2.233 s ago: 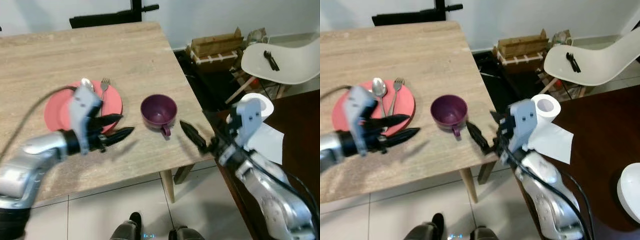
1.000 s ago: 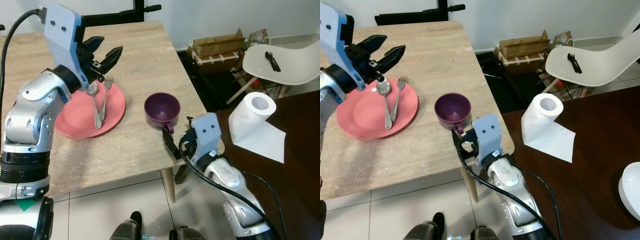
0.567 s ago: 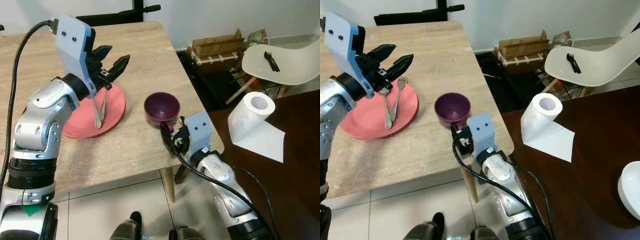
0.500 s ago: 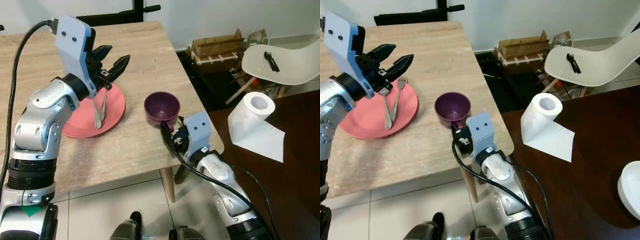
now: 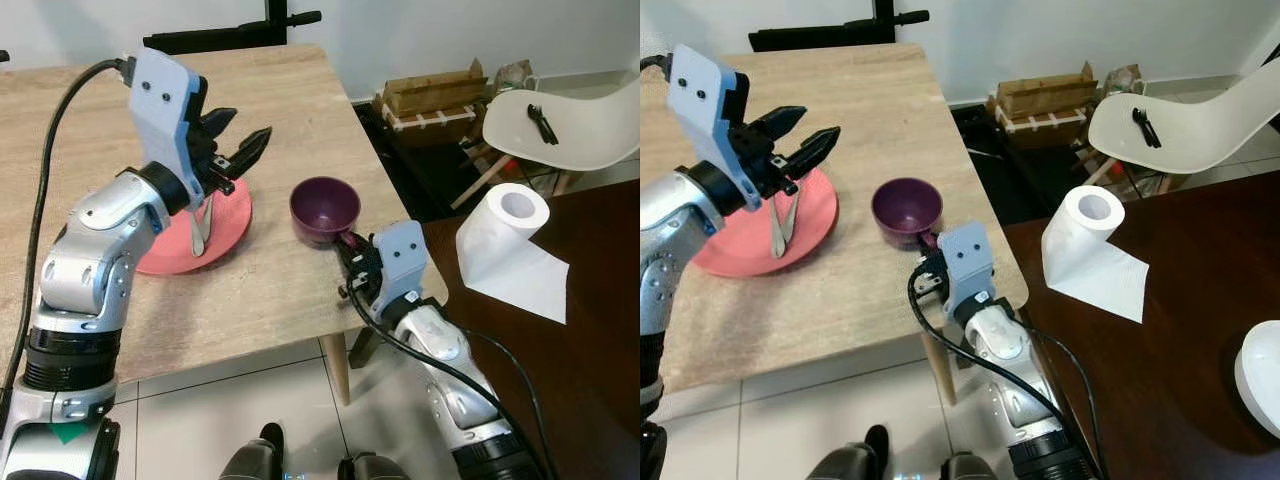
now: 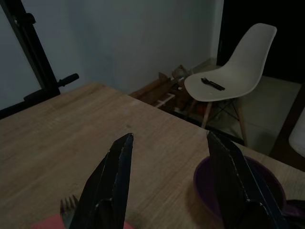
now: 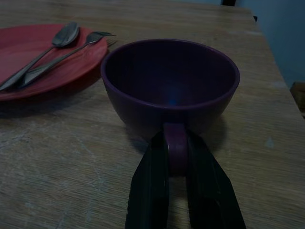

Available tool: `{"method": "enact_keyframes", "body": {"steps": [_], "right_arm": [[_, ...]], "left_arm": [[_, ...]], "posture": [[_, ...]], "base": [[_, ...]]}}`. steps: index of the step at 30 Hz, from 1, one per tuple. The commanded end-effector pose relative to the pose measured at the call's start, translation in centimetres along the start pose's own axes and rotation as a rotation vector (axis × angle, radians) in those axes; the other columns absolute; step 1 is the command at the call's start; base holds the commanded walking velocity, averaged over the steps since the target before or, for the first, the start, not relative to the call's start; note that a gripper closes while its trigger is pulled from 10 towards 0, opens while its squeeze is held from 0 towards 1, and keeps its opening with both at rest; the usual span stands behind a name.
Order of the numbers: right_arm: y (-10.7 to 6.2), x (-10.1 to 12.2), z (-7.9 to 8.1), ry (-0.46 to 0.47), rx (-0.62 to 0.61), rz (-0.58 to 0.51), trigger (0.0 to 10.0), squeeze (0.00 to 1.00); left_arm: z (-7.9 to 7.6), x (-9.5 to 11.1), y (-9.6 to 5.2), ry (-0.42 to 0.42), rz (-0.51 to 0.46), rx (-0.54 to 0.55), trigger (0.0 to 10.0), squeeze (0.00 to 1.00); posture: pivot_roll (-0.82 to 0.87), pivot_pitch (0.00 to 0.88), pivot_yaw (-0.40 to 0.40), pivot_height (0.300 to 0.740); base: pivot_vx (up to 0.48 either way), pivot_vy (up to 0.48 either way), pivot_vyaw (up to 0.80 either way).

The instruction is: Setting the table

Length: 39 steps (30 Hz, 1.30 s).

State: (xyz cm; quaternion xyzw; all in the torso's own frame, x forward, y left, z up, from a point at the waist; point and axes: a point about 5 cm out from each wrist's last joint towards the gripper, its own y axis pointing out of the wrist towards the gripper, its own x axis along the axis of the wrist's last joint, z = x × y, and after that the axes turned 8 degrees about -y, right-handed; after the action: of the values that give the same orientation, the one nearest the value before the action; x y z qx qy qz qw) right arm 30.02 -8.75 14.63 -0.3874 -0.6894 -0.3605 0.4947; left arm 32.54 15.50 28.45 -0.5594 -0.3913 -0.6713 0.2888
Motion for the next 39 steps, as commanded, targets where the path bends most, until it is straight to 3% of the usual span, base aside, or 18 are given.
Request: {"method": "enact_keyframes", "body": {"steps": [1, 11, 12, 13, 18, 21, 24, 25, 26, 27, 30, 31, 39], "right_arm": [[-0.2, -0.4, 0.1, 0.013, 0.006, 0.004, 0.0, 0.0], [-0.5, -0.1, 0.1, 0.078, 0.0, -0.012, 0.0, 0.0], [-0.5, 0.3, -0.1, 0.106, -0.016, -0.03, 4.5, 0.0], [-0.5, 1.3, -0.7, 0.155, -0.055, -0.067, 10.0, 0.0], [-0.8, 3.7, -3.1, 0.172, -0.209, -0.14, 10.0, 0.0], [-1.7, 5.8, -6.4, 0.116, -0.394, -0.199, 10.0, 0.0], [-2.5, 7.1, -8.9, 0.052, -0.479, -0.23, 10.0, 0.0], [-2.5, 7.1, -8.9, 0.052, -0.479, -0.23, 10.0, 0.0], [-3.3, 8.1, -10.7, 0.018, -0.525, -0.251, 10.0, 0.0], [-3.5, 8.3, -11.2, -0.005, -0.535, -0.241, 10.0, 0.0], [-4.2, 8.4, -11.7, -0.016, -0.55, -0.226, 10.0, 0.0], [-4.8, 7.3, -11.7, 0.027, -0.574, -0.191, 10.0, 0.0], [-4.9, 5.3, -11.0, 0.104, -0.604, -0.105, 10.0, 0.0]], "left_arm": [[-0.1, -0.5, -0.1, -0.005, 0.024, -0.003, 10.0, 0.0], [-0.3, -1.2, -0.1, -0.017, 0.042, -0.002, 10.0, 0.0], [-0.3, -1.6, -0.1, -0.028, 0.048, 0.004, 10.0, 0.0], [-0.2, -2.2, -0.2, -0.049, 0.057, 0.023, 10.0, 0.0], [-0.4, -2.3, -0.3, -0.204, -0.019, 0.061, 10.0, 0.0], [-0.9, -1.1, -0.4, -0.279, -0.101, 0.049, 10.0, 0.0], [-1.5, -0.7, -0.1, -0.253, -0.094, 0.005, 10.0, 0.0], [-1.5, -0.7, -0.1, -0.253, -0.094, 0.005, 10.0, 0.0], [-2.8, -1.1, 0.1, -0.175, -0.042, -0.077, 10.0, 0.0], [-3.4, -1.6, 0.1, -0.153, -0.015, -0.104, 10.0, 0.0], [-4.1, -2.7, 0.1, -0.163, 0.025, -0.128, 10.0, 0.0], [-4.3, -4.3, 0.0, -0.149, 0.081, -0.1, 10.0, 0.0], [-4.2, -5.8, 0.5, -0.155, 0.107, -0.017, 10.0, 0.0]], "posture": [[-0.06, 0.13, 0.049, 0.74], [-0.07, 0.122, 0.047, 0.74], [-0.07, 0.118, 0.048, 0.74], [-0.08, 0.117, 0.05, 0.74], [-0.1, 0.116, 0.051, 0.74], [-0.11, 0.114, 0.057, 0.74], [-0.12, 0.112, 0.06, 0.74], [-0.12, 0.112, 0.06, 0.74], [-0.13, 0.106, 0.065, 0.74], [-0.13, 0.106, 0.065, 0.74], [-0.14, 0.104, 0.07, 0.74], [-0.15, 0.106, 0.072, 0.74], [-0.15, 0.107, 0.062, 0.74]], "base": [[0.0, 0.0, 0.0], [0.0, 0.0, 0.0], [0.0, 0.0, 0.0], [0.0, 0.0, 0.0], [0.0, 0.0, 0.0], [0.0, 0.0, 0.0], [0.0, 0.0, 0.0], [0.0, 0.0, 0.0], [0.0, 0.0, 0.0], [0.0, 0.0, 0.0], [0.0, 0.0, 0.0], [0.0, 0.0, 0.0], [0.0, 0.0, -0.3]]}}
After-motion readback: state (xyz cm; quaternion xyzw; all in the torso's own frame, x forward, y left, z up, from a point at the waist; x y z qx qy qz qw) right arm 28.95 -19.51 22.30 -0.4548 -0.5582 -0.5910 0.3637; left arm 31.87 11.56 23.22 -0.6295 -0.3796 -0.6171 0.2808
